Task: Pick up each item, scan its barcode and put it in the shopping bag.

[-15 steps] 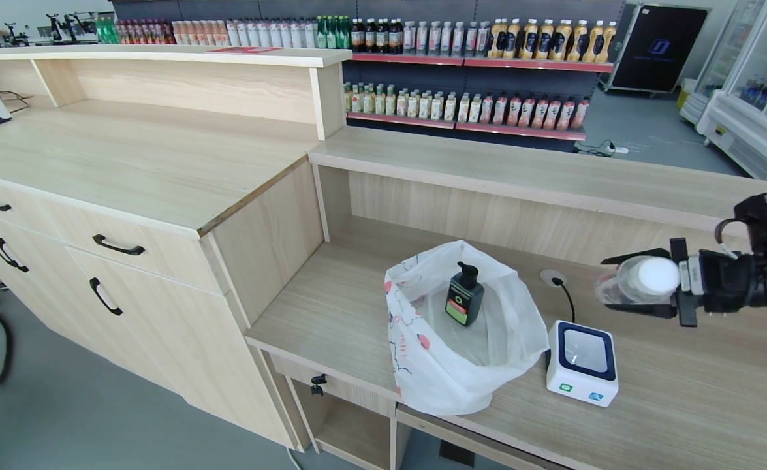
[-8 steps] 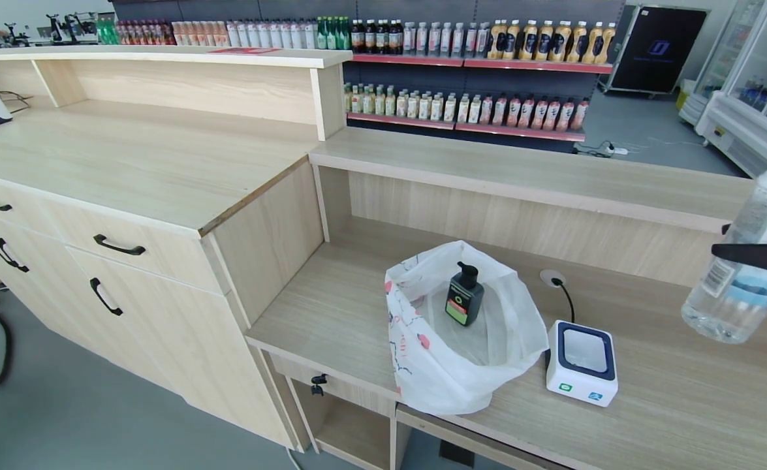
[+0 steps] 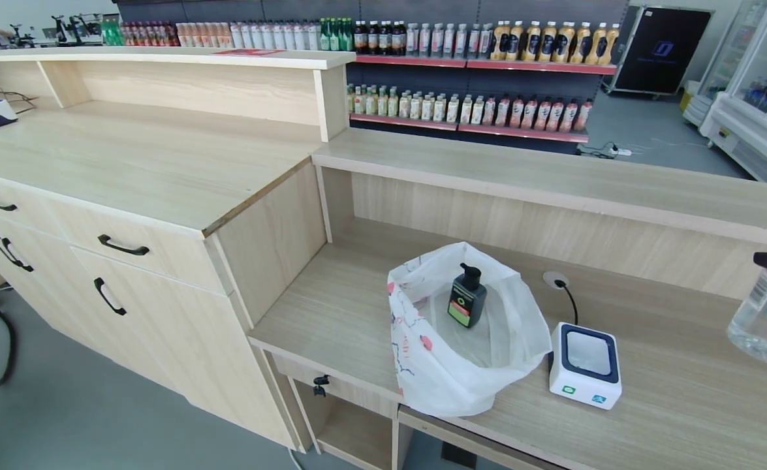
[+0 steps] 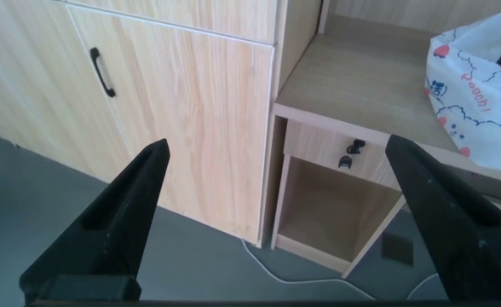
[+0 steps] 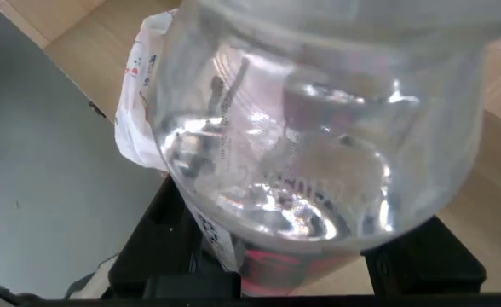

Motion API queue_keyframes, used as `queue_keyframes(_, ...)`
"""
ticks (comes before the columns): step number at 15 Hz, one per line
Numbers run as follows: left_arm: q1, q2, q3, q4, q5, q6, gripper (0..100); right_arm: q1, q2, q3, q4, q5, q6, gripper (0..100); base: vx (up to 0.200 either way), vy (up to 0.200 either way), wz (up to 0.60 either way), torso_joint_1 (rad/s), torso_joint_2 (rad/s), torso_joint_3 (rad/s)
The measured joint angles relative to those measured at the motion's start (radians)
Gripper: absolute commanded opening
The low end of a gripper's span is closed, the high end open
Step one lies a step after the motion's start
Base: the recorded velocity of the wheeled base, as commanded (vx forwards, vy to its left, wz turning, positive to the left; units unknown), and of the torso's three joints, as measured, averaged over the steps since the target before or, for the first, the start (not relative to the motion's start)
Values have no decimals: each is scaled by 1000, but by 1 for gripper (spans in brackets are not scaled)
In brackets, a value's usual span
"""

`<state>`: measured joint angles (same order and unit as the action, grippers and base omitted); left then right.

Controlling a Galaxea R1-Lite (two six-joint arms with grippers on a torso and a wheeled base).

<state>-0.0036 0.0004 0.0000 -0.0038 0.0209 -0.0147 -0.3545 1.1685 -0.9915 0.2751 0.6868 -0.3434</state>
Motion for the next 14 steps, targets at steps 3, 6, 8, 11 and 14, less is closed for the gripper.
queue_keyframes(3,0,0,0,0,0,0,100,205,-6,16,-161,-203,113,0,0,0,400,6,5,0)
queue_keyframes(6,0,0,0,0,0,0,100,356,60,146,-471,-280,133,0,0,0,0,0,0,0)
queue_keyframes(8,2,0,0,-1,0,0,100,385,145,260,-698,-289,125,0,0,0,0,0,0,0)
queue_keyframes(11,0,0,0,0,0,0,100,397,301,411,-986,-289,120,0,0,0,0,0,0,0)
queue_keyframes(14,1,0,0,0,0,0,100,397,424,475,-1072,-234,119,0,0,0,0,0,0,0)
